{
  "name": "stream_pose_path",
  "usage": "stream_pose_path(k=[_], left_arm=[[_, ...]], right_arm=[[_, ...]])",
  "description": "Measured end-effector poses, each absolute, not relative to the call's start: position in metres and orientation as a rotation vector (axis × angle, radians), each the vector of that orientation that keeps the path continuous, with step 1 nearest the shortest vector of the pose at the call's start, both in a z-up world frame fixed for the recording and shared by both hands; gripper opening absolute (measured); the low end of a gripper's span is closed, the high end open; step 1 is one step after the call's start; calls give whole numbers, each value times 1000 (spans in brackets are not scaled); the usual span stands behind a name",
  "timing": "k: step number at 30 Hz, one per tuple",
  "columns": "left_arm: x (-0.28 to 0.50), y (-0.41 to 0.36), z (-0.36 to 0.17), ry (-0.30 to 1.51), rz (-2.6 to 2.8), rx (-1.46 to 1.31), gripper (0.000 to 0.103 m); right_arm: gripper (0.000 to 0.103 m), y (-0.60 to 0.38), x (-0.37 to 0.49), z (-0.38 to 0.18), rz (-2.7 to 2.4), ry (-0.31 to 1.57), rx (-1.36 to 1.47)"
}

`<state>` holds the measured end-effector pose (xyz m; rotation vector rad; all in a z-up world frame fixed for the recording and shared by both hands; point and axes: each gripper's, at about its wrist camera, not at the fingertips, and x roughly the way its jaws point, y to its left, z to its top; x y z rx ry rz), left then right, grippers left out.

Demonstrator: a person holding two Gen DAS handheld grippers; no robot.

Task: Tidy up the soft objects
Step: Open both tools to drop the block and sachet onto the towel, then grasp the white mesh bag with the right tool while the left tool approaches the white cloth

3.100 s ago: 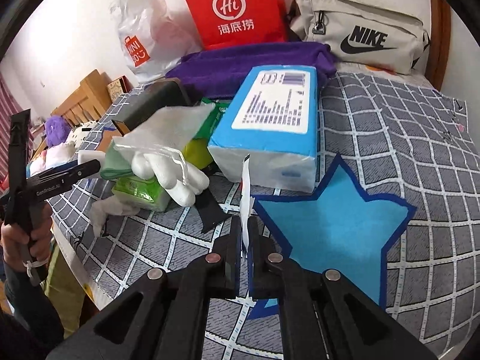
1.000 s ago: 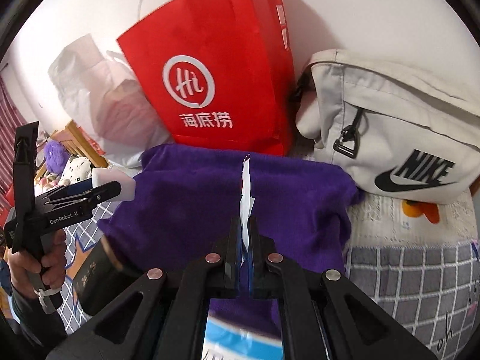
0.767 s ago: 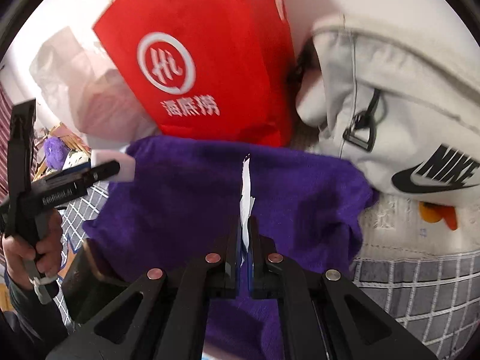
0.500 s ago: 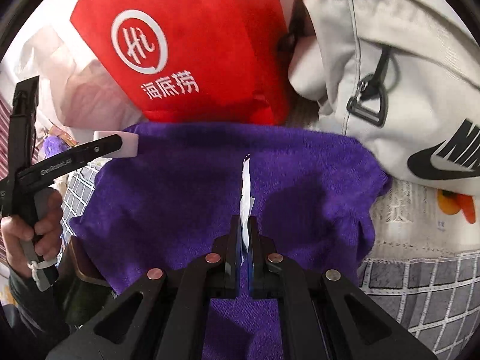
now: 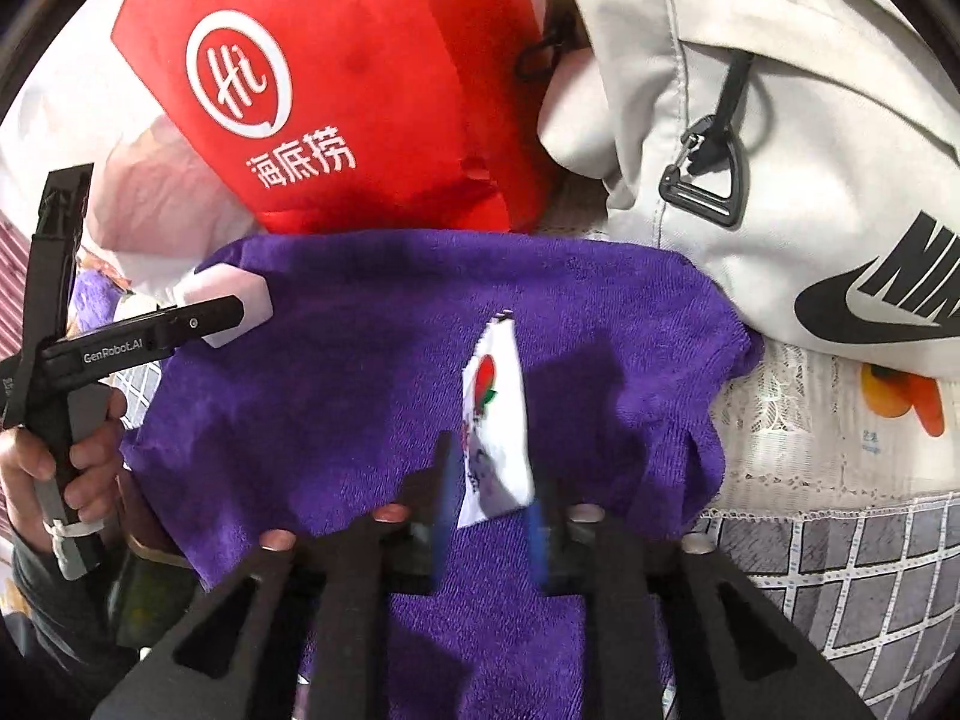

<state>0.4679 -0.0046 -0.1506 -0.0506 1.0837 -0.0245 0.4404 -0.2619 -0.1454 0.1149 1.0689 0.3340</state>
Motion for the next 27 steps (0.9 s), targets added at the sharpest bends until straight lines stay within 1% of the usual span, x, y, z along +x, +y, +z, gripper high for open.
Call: stream_pose_path(k=[1,4,7,12,21,27], left_arm=[[466,-5,-150,1085,-19,-43,90],[456,-4,-145,1084,-11,-34,90],[444,-2,-137,1074,4,-25,90],[414,6,-121,1033,14,-13,90],[356,17,-79,900,24,-26,90],[309,25,-64,898,25,-38,90]], right_arm=[[47,-261,439,-143,320,1062,98],[58,-256,437,-136,285,1043,58],[66,-257,434,-127,246,1027,30],[68,-263,418,-109,212,1003,55],[68,-262,352,-72,199,916,74],[68,-251,301,-59,230,894,111]])
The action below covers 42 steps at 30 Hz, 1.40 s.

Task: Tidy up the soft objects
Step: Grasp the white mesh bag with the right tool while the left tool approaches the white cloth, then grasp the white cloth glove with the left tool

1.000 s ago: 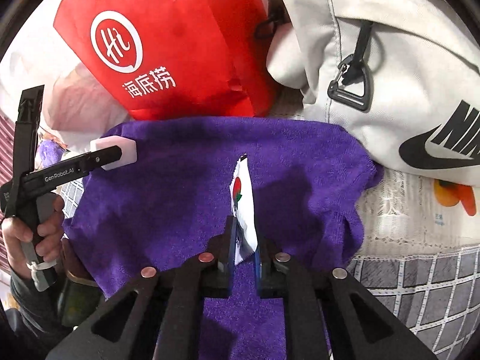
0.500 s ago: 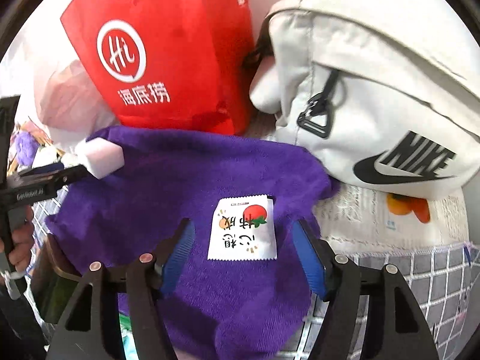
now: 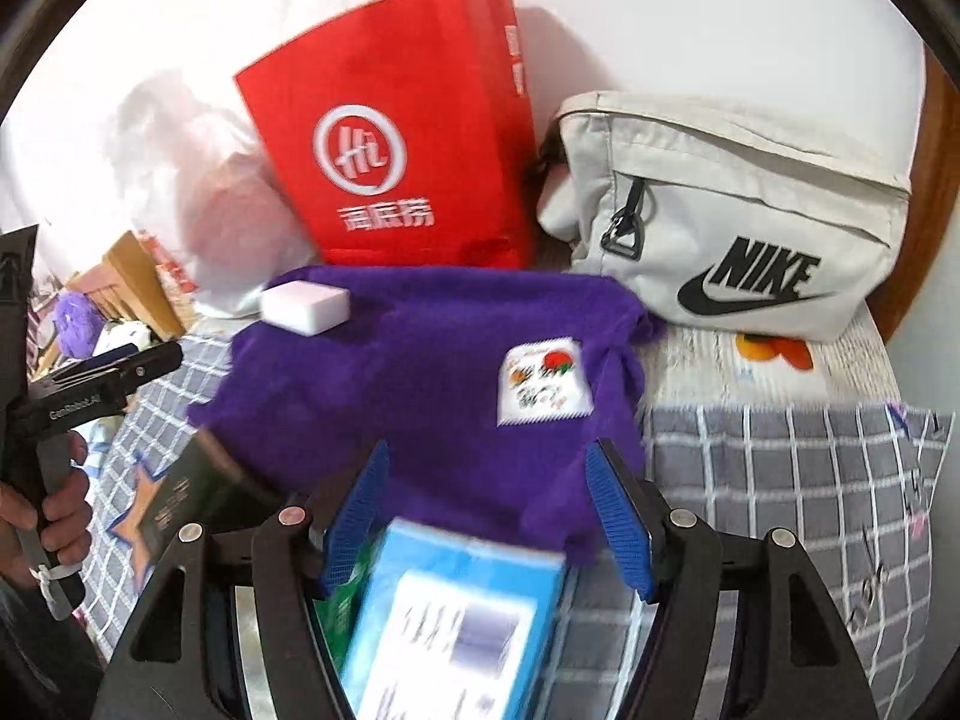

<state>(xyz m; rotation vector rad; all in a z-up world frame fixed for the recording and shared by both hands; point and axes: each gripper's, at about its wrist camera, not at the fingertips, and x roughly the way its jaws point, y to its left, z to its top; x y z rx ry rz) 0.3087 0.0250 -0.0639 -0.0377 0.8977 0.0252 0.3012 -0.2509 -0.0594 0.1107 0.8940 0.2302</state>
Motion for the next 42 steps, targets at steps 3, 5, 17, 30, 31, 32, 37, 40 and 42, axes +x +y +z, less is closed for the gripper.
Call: stream_pose_path(k=[3,5,17,30,31,32,37,40,42], left_arm=[[289,30,-63,912,22,-42,90],[274,33,-63,914,21,-52,90],[205,54,-78,922,38,-42,90],[176,80,-118,956,32,-77,90],[175,81,-120,957,28,-82,90],[174,84,-121,956,27,-85,90],[173,91,-128,962,16,-112,90],[176,93,-132,970,10,-116,90],[177,94,-135,975,8,-121,90]], right_arm=[[68,-249,277,-56,251,888,131],[68,-244,259,-55,272,889,143],[83,-195,198,-74,390,945,142],[84,-135,203,-117,412,1059,62],[84,-132,205,-119,406,1067,51],[84,-129,207,-121,400,1076,39],[84,-121,217,-132,385,1112,33],[84,-120,219,-133,371,1101,35],[82,-121,220,-132,377,1098,46]])
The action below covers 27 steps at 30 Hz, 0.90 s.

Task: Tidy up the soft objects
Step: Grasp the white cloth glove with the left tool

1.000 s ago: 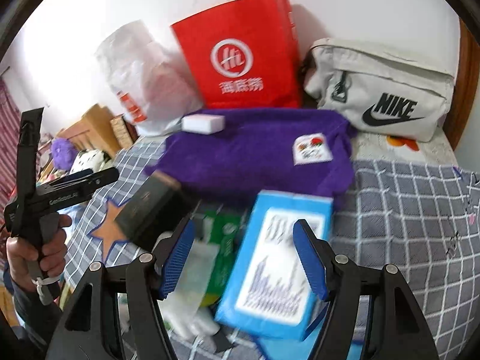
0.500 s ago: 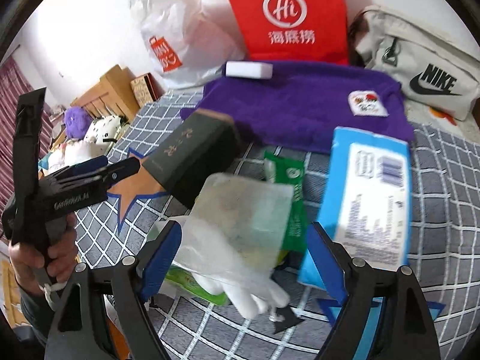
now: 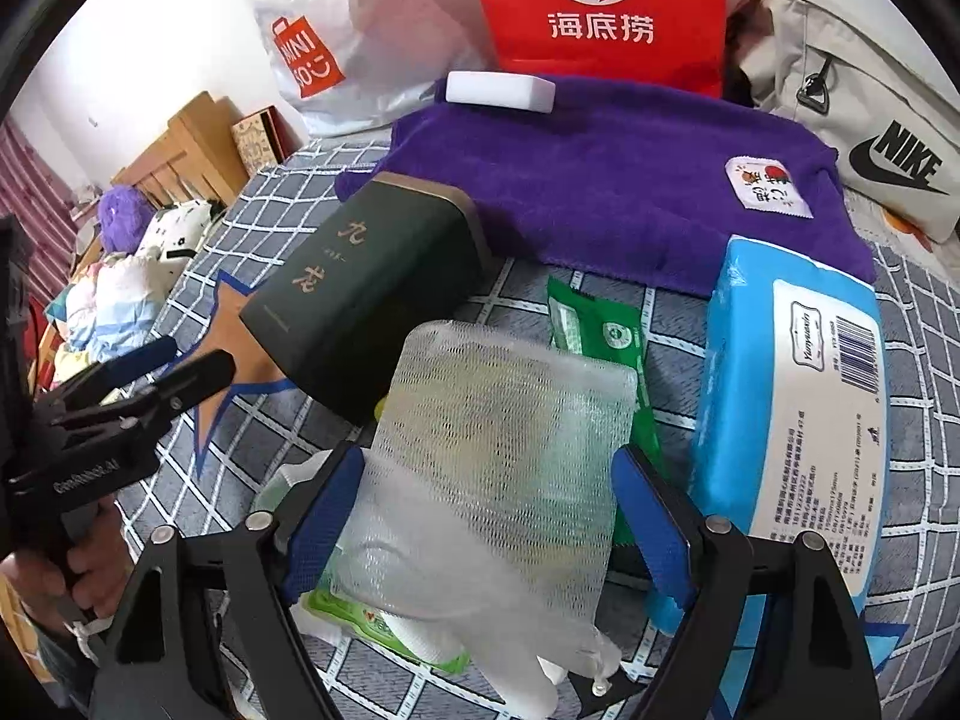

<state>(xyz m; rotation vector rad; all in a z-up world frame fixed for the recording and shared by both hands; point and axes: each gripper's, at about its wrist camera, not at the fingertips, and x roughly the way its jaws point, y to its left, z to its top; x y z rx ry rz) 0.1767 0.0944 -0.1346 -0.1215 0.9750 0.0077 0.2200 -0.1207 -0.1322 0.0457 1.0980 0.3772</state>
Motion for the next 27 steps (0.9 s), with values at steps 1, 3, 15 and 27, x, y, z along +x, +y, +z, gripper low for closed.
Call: stream_pose_path(k=[1,3,15,27], left_arm=[[177,95,-136,978,4,-127,90],[178,97,-137,982,1,-137,90],[168,94,-136,982,-7,-127,90],[140,82,-130,965,-24,-76,90]], right_arm=[[79,-121,220,-132,379,1095,45],[69,-121,220,-131,387,1090,41],[17,-129,203,-114,468,1031,76],[10,-164,168,-75,469,895,145]])
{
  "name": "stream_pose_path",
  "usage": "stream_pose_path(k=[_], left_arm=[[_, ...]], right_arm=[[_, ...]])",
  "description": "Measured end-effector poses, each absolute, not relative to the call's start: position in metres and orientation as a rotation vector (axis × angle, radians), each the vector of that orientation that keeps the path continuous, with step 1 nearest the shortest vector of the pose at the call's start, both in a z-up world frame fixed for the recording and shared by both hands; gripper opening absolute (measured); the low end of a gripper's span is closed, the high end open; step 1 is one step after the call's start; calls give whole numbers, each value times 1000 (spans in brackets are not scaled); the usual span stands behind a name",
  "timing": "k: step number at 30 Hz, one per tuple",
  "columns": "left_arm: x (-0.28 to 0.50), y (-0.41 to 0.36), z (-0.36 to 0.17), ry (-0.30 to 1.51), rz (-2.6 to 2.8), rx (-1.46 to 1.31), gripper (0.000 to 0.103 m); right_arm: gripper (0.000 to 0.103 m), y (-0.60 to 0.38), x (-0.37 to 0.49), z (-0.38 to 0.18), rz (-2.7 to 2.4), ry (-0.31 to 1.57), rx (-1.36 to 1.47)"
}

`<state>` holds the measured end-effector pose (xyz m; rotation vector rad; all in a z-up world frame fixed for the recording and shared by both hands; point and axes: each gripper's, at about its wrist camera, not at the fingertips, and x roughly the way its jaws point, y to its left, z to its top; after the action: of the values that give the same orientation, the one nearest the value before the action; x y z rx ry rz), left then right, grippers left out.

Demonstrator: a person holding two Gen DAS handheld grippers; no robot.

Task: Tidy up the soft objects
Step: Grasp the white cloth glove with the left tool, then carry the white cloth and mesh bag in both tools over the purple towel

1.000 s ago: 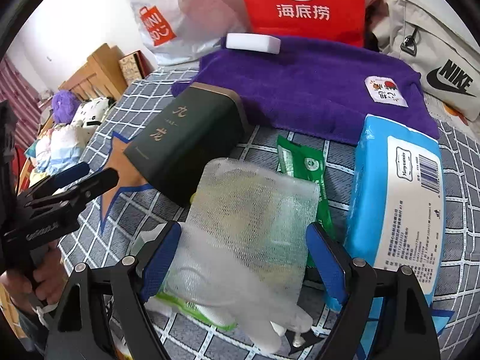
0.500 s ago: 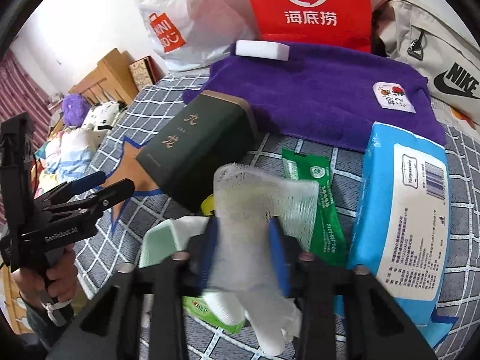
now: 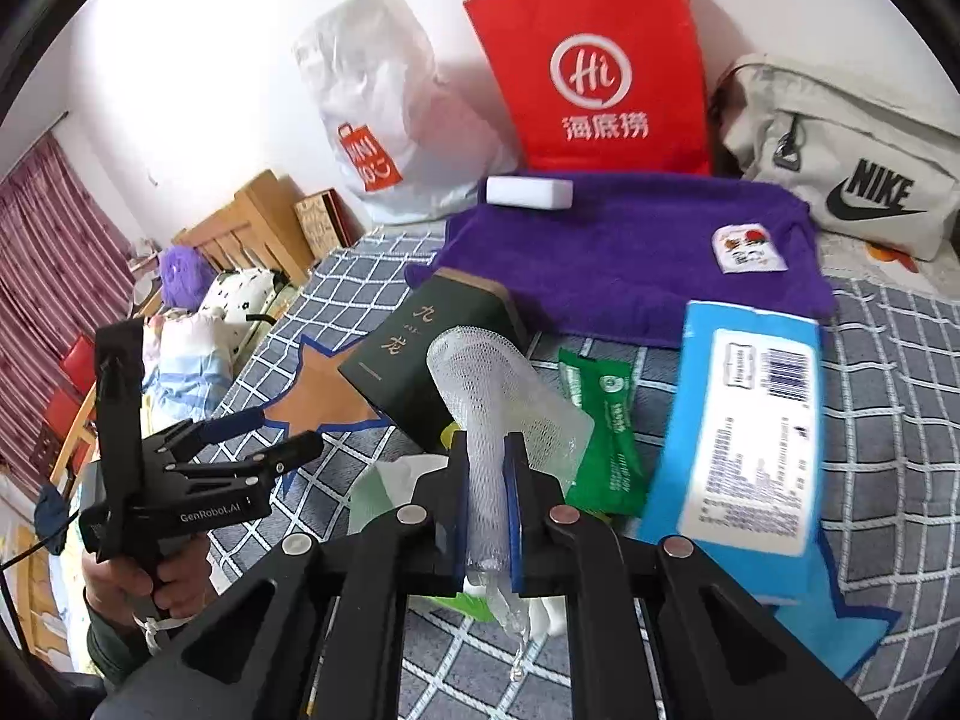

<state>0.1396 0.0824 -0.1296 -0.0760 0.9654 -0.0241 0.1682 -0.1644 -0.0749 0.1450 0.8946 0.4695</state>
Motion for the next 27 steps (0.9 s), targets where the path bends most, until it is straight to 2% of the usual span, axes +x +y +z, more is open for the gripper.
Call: stream_pose_path(k=[20,23,27], left_arm=[[76,30,-156,996,-166,17,90],[74,24,-164,999,-169,55,83],[76,20,-175,1030,-179,64,66]], right_arm=[[9,-216,85,-90,366,856,61],[9,-223,78,-98,346,870,56],[9,-228,73,-110,313,897,44]])
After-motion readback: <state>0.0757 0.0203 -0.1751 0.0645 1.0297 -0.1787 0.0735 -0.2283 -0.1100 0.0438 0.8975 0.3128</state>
